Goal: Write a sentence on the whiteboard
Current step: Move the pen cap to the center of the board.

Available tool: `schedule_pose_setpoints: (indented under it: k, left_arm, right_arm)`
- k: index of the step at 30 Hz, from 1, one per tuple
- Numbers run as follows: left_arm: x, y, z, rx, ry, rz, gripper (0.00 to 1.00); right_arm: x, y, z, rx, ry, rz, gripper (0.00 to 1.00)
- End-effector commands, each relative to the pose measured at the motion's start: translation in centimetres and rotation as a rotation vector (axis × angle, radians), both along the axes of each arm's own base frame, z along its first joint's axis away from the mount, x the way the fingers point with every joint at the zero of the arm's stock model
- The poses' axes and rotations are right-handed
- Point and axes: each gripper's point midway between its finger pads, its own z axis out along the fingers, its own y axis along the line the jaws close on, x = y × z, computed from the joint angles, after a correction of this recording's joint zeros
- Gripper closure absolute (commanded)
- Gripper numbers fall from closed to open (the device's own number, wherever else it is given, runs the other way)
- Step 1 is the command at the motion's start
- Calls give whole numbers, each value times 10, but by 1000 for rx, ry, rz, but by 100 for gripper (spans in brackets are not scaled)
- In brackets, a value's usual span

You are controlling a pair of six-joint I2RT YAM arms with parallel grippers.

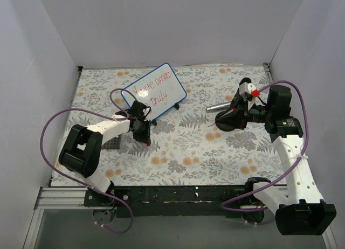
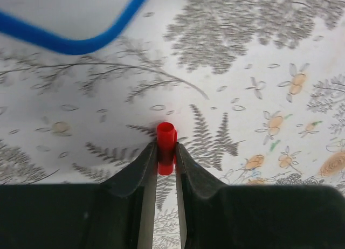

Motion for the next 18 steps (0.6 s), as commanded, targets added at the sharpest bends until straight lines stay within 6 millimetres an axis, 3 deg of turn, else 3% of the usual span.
schedule_pose_setpoints:
  k: [1, 6, 12, 18]
  left_arm:
    - [-14, -28, -9, 2, -41, -149, 98]
    - [-18, -58, -10, 14, -135, -246, 97]
    - [-24, -70, -15, 40, -217, -272, 96]
    - [-28, -79, -2, -1, -306, -258, 95]
  right_arm:
    - [2, 8, -4, -13, -13, 26, 99]
    - [4, 24, -16, -52, 17, 61, 99]
    - [7, 40, -32, -85, 74, 90, 99]
    - [14, 47, -46, -105, 120, 80, 99]
